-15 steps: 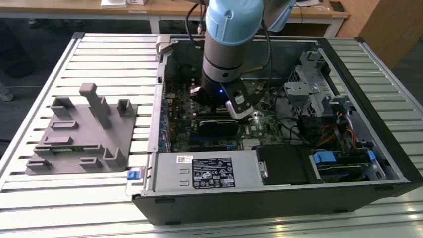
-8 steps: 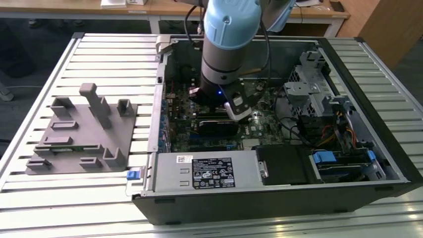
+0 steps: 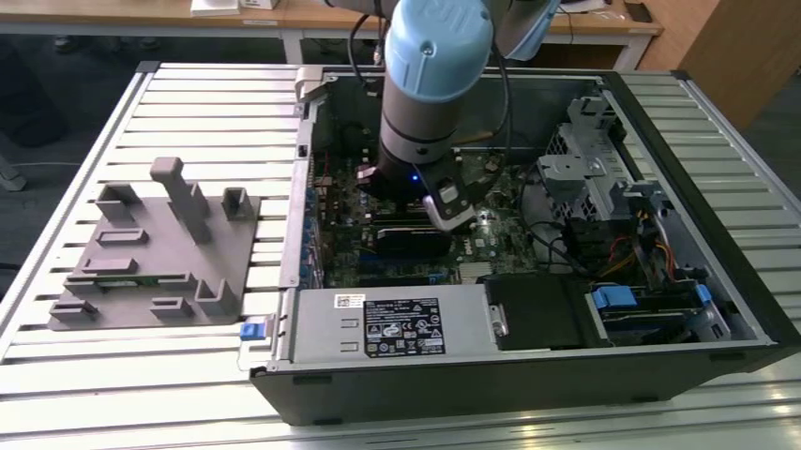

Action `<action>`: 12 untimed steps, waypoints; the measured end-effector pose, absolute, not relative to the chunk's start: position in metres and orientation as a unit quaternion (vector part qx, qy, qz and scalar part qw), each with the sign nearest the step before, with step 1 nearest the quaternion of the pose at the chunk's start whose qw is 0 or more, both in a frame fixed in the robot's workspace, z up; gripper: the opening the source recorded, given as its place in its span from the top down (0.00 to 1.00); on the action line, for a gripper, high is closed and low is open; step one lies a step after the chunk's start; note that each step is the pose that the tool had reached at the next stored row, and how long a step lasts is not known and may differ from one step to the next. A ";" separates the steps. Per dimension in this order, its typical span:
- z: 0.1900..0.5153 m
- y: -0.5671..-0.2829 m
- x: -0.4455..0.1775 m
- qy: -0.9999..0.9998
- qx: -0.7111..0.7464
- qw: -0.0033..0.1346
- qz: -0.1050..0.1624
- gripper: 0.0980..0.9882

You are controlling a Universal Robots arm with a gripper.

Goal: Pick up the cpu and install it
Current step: 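Install the second cpu locking lever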

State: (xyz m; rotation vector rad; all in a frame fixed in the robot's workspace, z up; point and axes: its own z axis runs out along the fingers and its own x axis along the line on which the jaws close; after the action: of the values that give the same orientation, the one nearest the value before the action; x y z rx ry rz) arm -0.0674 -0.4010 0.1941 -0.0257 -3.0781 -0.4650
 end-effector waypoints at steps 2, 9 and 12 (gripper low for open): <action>0.193 -0.401 -0.068 -0.988 -0.008 0.014 -0.151 0.99; 0.192 -0.401 -0.071 -0.988 -0.008 0.014 -0.157 0.99; 0.191 -0.401 -0.072 -0.987 -0.008 0.014 -0.158 0.99</action>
State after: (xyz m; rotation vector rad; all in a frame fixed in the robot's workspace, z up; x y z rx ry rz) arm -0.0716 -0.4009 0.1913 -0.0251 -3.0736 -0.4927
